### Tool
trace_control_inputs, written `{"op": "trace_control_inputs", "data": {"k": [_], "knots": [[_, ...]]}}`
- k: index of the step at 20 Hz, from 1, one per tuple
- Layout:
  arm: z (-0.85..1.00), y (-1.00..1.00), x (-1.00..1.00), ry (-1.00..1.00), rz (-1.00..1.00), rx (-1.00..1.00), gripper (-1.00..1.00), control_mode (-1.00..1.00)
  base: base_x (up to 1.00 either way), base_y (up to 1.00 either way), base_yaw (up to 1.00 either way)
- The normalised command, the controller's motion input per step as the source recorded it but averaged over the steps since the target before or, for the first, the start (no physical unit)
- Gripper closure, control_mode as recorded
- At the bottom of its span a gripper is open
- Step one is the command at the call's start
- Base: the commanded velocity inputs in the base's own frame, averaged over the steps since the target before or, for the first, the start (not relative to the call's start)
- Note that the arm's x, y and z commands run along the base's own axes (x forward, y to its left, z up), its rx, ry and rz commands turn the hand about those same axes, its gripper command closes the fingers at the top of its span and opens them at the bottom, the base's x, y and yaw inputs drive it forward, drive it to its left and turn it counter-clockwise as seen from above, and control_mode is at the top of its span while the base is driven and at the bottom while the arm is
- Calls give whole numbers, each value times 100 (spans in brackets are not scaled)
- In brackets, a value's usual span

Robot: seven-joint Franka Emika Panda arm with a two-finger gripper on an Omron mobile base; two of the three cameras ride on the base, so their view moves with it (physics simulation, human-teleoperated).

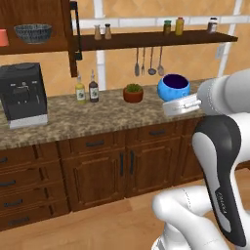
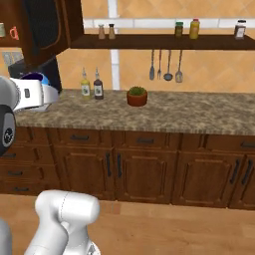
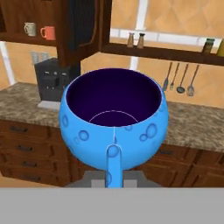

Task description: Gather all objects into one cabinet and sort the glasses and bowls to opposite sides.

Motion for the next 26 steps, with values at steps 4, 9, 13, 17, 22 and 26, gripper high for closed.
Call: {"op": "trace_control_inputs", "data": {"k": [4, 9, 13, 17, 22, 26], "knots": [[0, 0, 0, 0, 0, 0, 100, 100, -15, 100, 0], [0, 0, 0, 0, 0, 0, 100, 100, -1, 100, 0], [0, 0, 0, 0, 0, 0, 100, 100, 1, 97, 0], [0, 0, 0, 0, 0, 0, 100, 100, 18, 55, 0], [0, 0, 0, 0, 0, 0, 100, 100, 81, 22, -5], [0, 0, 0, 0, 0, 0, 100, 100, 98, 33, -10]]}}
